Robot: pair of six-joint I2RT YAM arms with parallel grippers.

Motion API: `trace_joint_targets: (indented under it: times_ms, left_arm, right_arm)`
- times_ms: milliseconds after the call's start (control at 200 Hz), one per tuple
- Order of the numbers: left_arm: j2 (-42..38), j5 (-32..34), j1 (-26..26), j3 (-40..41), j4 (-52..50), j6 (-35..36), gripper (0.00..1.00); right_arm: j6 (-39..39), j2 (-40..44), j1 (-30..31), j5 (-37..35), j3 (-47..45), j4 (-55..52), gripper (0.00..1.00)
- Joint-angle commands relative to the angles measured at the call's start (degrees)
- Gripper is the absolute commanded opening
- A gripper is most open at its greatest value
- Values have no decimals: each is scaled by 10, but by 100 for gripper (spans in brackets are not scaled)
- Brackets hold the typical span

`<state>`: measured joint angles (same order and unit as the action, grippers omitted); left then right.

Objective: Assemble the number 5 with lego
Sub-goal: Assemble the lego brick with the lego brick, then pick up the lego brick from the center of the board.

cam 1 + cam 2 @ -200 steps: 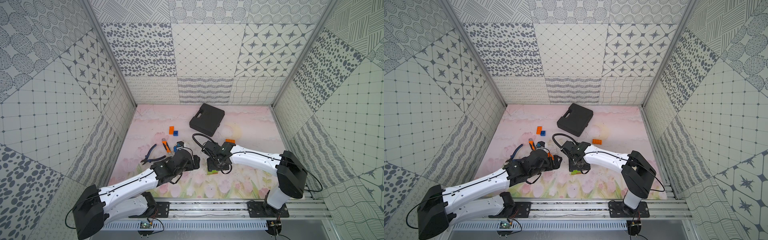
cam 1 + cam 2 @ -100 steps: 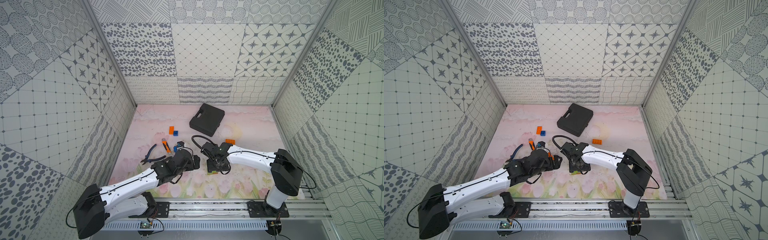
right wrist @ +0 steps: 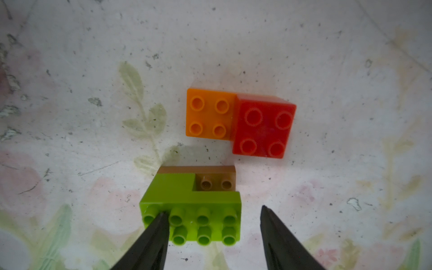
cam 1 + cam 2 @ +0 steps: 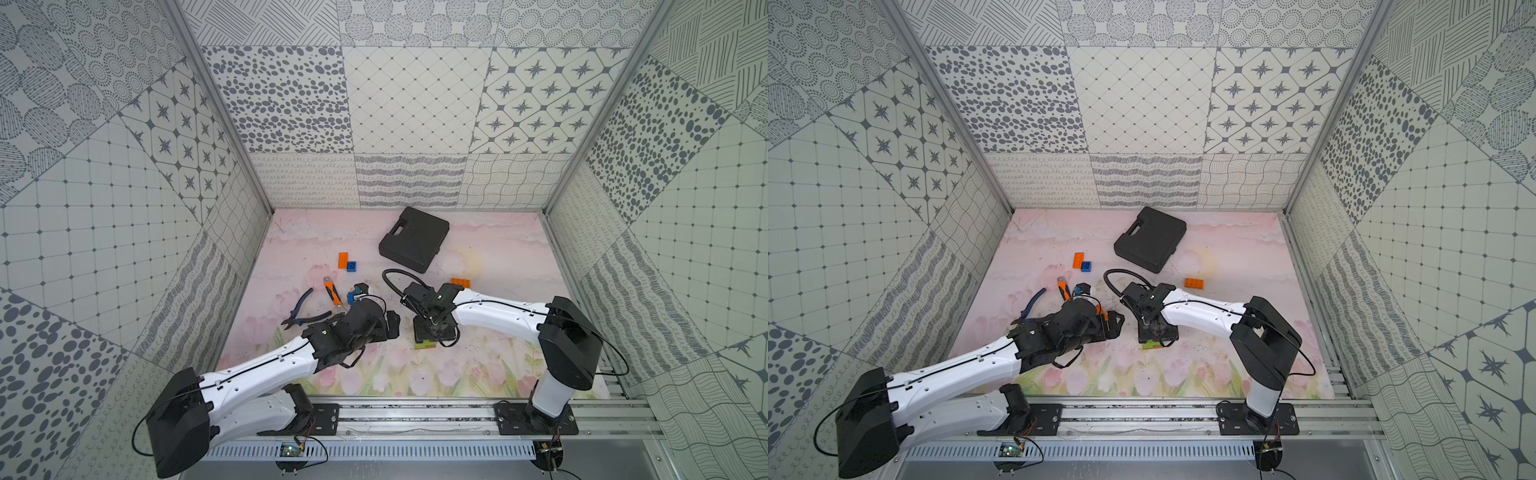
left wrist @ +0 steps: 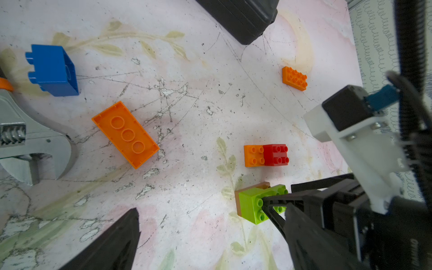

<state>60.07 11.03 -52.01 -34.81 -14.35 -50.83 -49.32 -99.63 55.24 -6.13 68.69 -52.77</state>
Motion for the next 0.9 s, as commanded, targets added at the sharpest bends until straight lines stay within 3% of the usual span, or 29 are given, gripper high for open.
trace_joint_targets:
  times_ms: [0,410,680,896]
  left_arm:
    - [1,5,5,-1,1,3,100]
    - [3,7,5,2,4,3,100]
    - [-14,20,5,8,-8,4,100]
    - [-30,28,6,17,-11,2,100]
  right_arm:
    - [1,-1,-1,-17,-2,-14,65]
    - [1,47,1,-6,-8,13,76]
    - [8,2,4,15,-7,36,90]
    - [6,-32,3,19,-6,47,92]
